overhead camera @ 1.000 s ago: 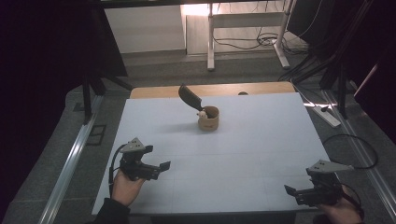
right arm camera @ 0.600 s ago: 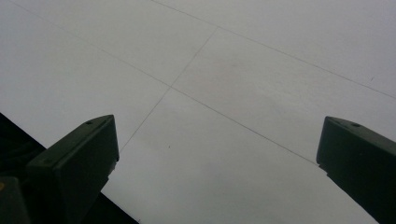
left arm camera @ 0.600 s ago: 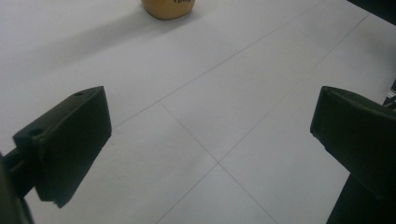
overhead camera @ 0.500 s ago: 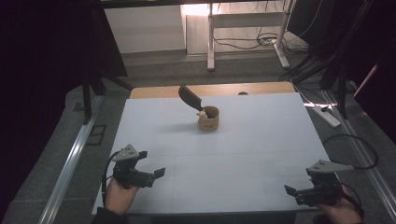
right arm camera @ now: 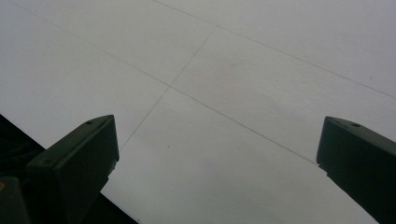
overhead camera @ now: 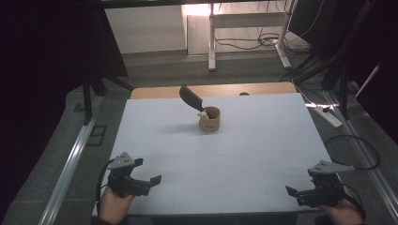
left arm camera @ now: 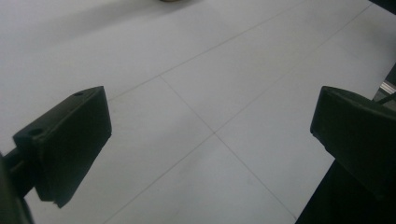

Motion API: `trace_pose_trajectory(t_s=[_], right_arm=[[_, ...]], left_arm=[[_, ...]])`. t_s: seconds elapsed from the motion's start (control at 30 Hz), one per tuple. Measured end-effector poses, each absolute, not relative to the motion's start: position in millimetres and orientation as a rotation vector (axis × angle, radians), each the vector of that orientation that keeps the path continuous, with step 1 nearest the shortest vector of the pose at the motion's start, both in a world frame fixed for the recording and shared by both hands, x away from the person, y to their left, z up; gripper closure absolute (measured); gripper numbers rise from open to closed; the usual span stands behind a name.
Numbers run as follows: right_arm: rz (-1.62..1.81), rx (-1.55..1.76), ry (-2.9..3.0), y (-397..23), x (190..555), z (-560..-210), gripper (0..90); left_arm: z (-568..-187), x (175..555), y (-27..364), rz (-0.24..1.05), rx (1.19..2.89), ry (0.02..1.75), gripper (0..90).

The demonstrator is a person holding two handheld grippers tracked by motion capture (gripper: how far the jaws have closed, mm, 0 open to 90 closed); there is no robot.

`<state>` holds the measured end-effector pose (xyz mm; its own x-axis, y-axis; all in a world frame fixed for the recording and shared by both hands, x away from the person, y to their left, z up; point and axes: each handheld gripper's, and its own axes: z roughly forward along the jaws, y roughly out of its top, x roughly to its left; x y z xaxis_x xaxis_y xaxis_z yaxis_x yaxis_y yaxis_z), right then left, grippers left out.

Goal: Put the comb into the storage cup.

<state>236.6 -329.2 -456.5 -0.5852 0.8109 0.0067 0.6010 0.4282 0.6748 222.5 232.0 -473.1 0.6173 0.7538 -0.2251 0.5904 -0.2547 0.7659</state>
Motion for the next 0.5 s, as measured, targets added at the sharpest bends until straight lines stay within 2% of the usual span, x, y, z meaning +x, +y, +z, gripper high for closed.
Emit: trace_pose_trajectory(t_s=[0.5], right_arm=[[0.915,1.216,2.366,-328.7,236.5,-456.6,0.0]], left_arm=[[-477.6,207.2,233.5,0.256,2.011,1.102,0.0]])
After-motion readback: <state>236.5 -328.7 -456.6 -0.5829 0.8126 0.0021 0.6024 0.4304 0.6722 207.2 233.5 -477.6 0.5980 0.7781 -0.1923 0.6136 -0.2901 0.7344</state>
